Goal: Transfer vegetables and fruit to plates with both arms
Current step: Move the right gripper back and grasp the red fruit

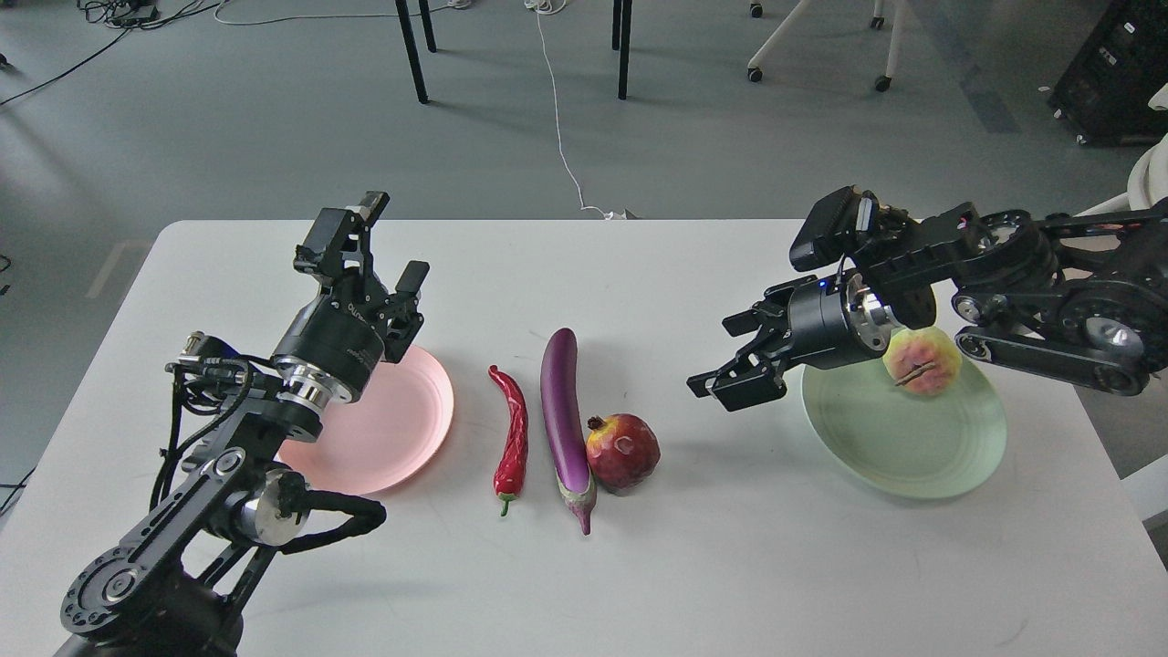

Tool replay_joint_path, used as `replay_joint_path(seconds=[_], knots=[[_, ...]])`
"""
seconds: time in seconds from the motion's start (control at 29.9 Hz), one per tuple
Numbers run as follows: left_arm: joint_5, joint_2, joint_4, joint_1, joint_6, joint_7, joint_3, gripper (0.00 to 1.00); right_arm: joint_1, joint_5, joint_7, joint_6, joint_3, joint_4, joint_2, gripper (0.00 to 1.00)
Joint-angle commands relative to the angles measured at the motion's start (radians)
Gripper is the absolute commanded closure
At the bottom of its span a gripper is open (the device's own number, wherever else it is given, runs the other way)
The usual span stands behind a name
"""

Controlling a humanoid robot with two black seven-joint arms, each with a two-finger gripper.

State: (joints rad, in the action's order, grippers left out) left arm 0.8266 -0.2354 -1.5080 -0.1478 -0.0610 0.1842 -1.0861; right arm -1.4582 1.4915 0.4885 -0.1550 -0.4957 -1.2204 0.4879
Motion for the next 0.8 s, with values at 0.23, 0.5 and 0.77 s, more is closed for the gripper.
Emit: replay_joint_path(seconds=[0.23,0.5,0.77], knots=[[0.0,-0.004,0.0,0.002,0.0,0.001,0.0,0.01,0.058,-0.022,0.0,0.008,-0.001,0.061,-0.155,0.03],[0.0,-0.004,0.0,0.002,0.0,0.001,0.0,0.01,0.094,-0.023,0.0,0.012,-0.001,0.119,-0.219,0.04],[0.0,-0.012,0.002,0.002,0.0,0.001,0.0,0.01,0.111,-0.023,0.0,0.014,-0.001,0.16,-0.256,0.09]])
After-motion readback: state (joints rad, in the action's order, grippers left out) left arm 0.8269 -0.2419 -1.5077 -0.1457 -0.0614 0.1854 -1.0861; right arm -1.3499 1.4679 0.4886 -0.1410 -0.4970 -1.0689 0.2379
